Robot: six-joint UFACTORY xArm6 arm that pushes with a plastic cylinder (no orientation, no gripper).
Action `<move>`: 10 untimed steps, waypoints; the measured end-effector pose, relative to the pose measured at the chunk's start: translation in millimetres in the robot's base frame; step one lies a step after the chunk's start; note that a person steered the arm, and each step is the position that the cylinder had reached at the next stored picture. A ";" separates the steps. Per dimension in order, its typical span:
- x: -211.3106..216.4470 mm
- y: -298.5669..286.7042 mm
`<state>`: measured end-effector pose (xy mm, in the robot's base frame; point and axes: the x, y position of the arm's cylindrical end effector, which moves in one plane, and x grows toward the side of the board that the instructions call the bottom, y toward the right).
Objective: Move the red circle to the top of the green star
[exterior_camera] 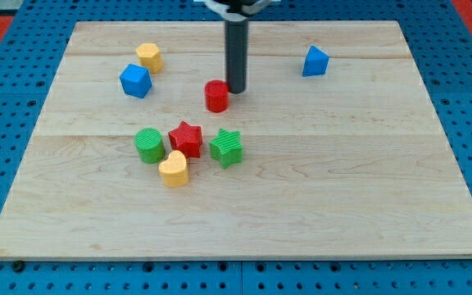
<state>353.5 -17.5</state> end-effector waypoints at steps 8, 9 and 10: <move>37.1 -21.7; 32.0 -19.4; 23.6 -13.1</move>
<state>377.1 -30.6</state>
